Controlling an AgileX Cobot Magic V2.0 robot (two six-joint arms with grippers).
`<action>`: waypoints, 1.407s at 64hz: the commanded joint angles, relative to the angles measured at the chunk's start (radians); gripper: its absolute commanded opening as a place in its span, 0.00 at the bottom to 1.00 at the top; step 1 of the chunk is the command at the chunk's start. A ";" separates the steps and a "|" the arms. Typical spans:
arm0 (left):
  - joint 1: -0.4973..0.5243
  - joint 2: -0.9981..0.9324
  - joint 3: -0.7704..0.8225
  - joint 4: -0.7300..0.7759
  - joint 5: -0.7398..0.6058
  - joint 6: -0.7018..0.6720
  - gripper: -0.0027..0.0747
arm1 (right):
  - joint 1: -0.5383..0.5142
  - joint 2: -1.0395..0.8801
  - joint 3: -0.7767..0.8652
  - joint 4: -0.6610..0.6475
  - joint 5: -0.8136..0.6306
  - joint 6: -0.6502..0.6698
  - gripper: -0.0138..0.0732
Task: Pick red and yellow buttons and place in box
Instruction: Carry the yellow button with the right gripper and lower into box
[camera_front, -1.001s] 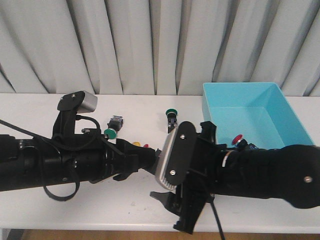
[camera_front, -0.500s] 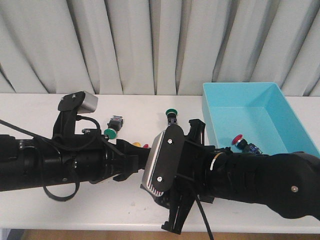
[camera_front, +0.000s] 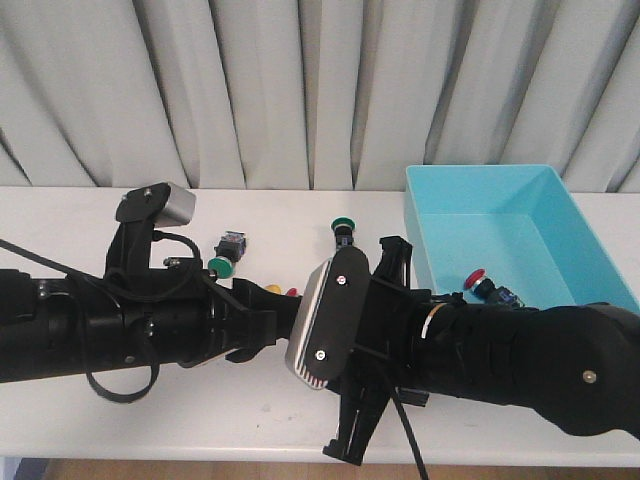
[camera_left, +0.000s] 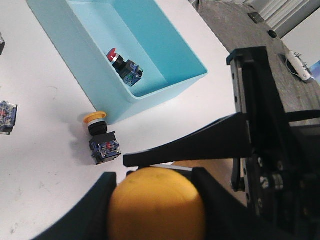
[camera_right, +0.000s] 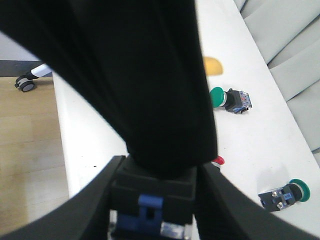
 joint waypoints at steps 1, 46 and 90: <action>-0.002 -0.025 -0.034 -0.033 -0.002 0.002 0.38 | -0.001 -0.024 -0.033 0.007 -0.043 -0.004 0.36; -0.001 -0.028 -0.034 0.003 -0.086 0.080 0.75 | -0.084 -0.060 -0.033 0.003 0.067 0.003 0.37; -0.001 -0.027 -0.034 0.292 -0.249 0.081 0.75 | -0.751 0.056 -0.304 -0.418 0.461 0.693 0.38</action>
